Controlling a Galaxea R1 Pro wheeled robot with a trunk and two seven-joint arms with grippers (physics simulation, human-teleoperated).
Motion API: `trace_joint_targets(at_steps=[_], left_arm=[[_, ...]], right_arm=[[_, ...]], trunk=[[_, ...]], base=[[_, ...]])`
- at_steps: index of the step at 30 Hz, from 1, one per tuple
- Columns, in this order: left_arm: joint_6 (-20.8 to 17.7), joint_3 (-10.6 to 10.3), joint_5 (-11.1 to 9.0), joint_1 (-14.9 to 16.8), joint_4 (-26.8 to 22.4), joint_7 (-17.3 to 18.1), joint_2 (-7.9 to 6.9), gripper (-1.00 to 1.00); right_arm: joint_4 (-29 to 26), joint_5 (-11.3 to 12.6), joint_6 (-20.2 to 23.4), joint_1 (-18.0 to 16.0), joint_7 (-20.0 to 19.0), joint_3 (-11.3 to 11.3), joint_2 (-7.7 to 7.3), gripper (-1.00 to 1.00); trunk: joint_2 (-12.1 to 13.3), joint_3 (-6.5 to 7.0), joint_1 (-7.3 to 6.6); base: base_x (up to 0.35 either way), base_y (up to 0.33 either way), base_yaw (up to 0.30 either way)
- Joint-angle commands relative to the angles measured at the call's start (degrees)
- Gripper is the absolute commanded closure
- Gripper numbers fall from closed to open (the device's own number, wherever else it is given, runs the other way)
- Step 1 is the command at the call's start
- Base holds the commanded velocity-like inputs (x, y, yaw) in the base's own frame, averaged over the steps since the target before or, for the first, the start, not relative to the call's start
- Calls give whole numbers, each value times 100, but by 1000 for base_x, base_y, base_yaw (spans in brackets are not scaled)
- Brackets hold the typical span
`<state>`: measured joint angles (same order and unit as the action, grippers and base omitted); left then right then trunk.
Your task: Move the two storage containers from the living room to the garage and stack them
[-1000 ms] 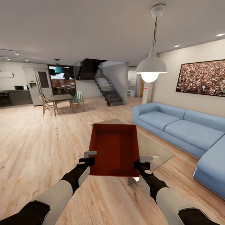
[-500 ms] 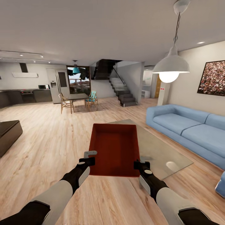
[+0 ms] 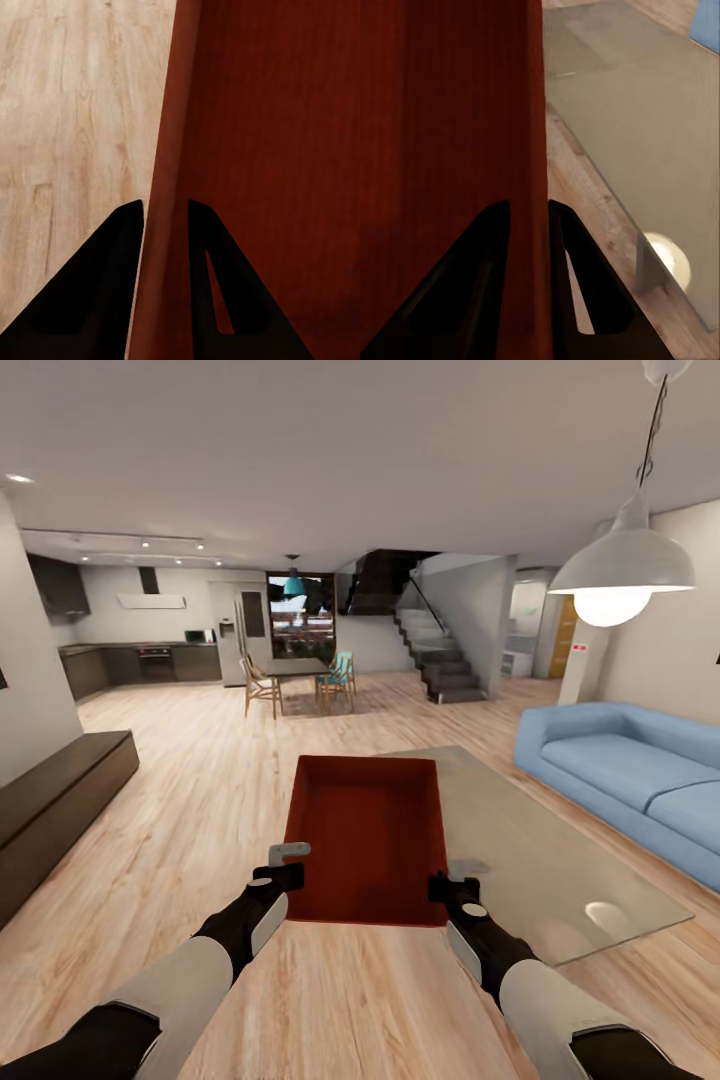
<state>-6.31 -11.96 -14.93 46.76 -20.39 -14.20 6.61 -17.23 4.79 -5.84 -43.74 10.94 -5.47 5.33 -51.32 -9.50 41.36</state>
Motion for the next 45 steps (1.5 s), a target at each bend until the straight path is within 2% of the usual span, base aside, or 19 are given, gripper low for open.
trace_joint_targets(at_steps=[1, 23, 45], left_arm=[[-37, -43, -10, 0, 70, -223, -79, 100], [-35, -43, -10, 0, 70, -223, -74, 100], [-37, -31, -16, 0, 111, -223, -83, 100]], right_arm=[[-17, -13, -33, -11, 511, 134, -6, 100], [-17, -22, -54, -11, 509, 134, -6, 100], [-17, -20, -22, -11, 514, 131, 3, 100]], trunk=[[-7, -8, 1], [-7, -8, 1], [-7, -8, 1]], base=[[0, 0, 300], [32, 0, 299], [319, 0, 17]])
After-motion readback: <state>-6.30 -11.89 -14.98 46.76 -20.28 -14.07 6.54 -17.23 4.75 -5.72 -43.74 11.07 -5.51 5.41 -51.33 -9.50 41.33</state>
